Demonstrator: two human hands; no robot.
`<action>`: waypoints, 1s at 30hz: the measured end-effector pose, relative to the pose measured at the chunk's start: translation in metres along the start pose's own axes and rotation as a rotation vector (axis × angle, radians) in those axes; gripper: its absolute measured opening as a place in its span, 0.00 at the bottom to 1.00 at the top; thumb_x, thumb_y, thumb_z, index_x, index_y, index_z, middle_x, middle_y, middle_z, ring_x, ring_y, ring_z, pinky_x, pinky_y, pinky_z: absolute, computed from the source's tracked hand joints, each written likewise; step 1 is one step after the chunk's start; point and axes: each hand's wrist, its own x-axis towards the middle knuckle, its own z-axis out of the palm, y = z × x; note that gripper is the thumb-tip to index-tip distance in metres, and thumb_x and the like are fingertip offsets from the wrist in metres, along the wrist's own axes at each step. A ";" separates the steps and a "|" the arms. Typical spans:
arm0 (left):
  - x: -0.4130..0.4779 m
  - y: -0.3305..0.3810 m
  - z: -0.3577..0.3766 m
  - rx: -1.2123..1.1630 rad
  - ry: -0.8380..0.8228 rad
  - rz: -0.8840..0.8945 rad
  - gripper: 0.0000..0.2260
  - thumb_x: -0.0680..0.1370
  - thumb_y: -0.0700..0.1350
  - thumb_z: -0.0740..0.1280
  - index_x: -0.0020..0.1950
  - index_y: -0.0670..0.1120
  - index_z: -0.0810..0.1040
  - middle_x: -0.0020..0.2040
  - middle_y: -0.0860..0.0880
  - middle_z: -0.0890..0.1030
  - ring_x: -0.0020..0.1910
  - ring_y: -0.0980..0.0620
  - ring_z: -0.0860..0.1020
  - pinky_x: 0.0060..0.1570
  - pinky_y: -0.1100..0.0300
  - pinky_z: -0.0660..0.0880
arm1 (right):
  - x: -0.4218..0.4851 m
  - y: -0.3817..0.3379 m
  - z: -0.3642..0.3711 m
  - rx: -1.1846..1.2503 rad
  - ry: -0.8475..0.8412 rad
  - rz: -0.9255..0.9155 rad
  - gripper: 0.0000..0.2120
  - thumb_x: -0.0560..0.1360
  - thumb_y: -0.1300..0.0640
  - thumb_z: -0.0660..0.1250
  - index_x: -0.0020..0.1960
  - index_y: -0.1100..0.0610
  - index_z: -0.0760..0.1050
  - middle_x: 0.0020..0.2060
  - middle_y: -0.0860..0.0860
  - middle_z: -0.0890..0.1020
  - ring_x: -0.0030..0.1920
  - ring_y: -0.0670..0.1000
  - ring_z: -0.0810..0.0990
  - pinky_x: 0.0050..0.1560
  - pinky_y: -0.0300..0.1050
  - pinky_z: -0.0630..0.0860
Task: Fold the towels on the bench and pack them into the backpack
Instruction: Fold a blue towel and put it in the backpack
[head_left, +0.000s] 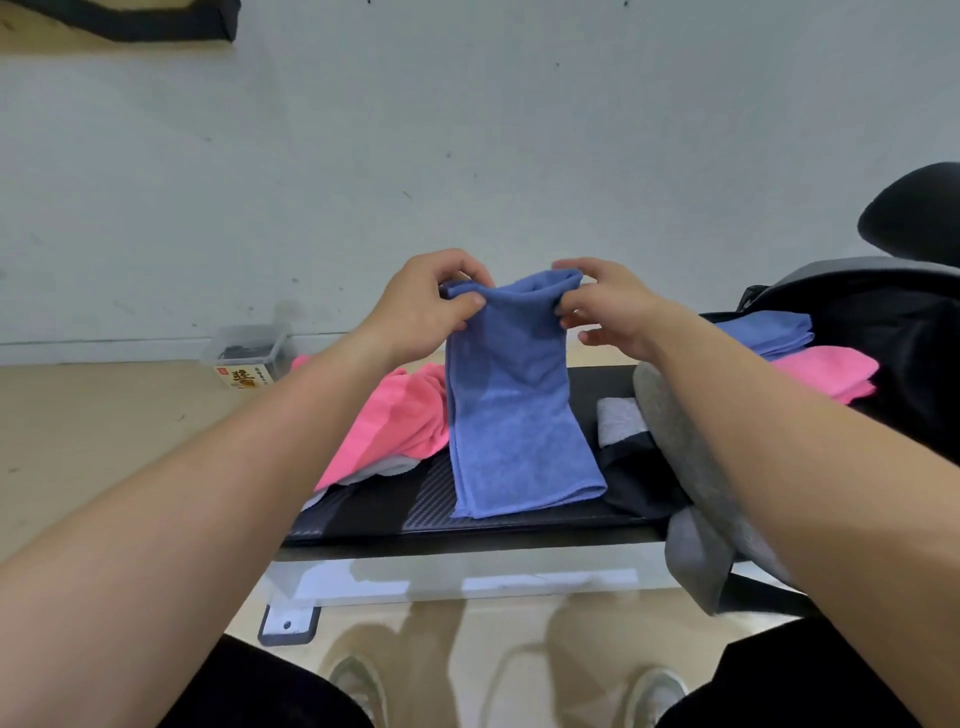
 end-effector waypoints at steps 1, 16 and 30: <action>-0.004 0.002 0.000 0.005 0.004 -0.001 0.08 0.75 0.34 0.66 0.47 0.46 0.81 0.41 0.45 0.82 0.40 0.49 0.80 0.47 0.43 0.81 | -0.005 -0.004 -0.002 -0.023 -0.003 -0.033 0.19 0.72 0.68 0.63 0.60 0.53 0.77 0.41 0.51 0.79 0.38 0.50 0.75 0.36 0.42 0.71; -0.126 -0.021 0.051 0.296 -0.180 -0.041 0.09 0.69 0.36 0.70 0.43 0.50 0.81 0.42 0.57 0.81 0.41 0.63 0.77 0.41 0.69 0.69 | -0.097 0.080 -0.003 -0.695 -0.140 -0.197 0.15 0.67 0.67 0.65 0.44 0.48 0.78 0.48 0.50 0.84 0.48 0.53 0.83 0.52 0.53 0.81; -0.129 -0.028 0.058 0.618 -0.153 0.045 0.08 0.72 0.57 0.67 0.38 0.54 0.77 0.42 0.57 0.78 0.43 0.55 0.76 0.43 0.54 0.75 | -0.104 0.086 0.023 -1.074 0.019 -0.470 0.11 0.72 0.53 0.63 0.50 0.47 0.82 0.51 0.44 0.81 0.52 0.52 0.74 0.52 0.50 0.75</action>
